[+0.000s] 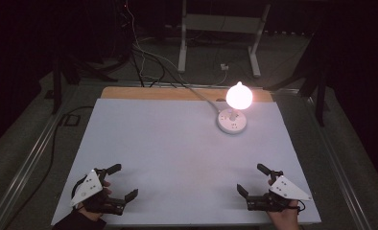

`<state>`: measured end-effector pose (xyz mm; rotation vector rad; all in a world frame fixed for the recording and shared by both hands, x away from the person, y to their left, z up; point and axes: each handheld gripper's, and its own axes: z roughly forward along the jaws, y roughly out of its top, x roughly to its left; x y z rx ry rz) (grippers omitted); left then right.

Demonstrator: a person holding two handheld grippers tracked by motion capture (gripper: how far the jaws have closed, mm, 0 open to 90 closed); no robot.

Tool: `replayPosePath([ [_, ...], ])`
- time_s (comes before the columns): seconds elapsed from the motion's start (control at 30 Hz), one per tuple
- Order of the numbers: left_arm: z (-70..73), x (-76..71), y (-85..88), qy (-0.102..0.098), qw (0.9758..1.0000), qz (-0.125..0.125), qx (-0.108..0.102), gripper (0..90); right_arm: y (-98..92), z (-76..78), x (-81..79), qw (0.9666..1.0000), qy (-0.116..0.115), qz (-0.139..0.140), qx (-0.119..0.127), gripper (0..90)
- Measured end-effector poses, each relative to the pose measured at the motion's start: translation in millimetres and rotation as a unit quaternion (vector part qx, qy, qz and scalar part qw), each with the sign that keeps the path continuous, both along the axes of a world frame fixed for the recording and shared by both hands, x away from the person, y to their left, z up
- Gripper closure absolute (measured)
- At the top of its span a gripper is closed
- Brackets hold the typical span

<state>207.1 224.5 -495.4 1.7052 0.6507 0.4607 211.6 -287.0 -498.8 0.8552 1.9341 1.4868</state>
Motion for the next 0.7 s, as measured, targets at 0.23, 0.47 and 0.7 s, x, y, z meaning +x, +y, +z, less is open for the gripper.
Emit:
replayPosePath([
  [0.23, 0.5, -0.4, 1.1, -0.001, 1.0, 0.003, -0.003, 0.5, -1.6, 0.7, 1.2, 0.9999, 0.01, 0.001, 0.004, 0.0],
  [0.47, 0.9, -0.5, 1.5, 0.0, 1.0, 0.002, -0.004, 0.5, 2.2, 0.4, 0.6, 0.9997, 0.02, 0.013, 0.004, 0.0],
  [0.7, 1.1, -0.6, 1.8, -0.001, 1.0, 0.002, -0.004, 0.5, 3.9, 0.5, 3.1, 0.9994, 0.028, 0.02, 0.009, 0.0],
])
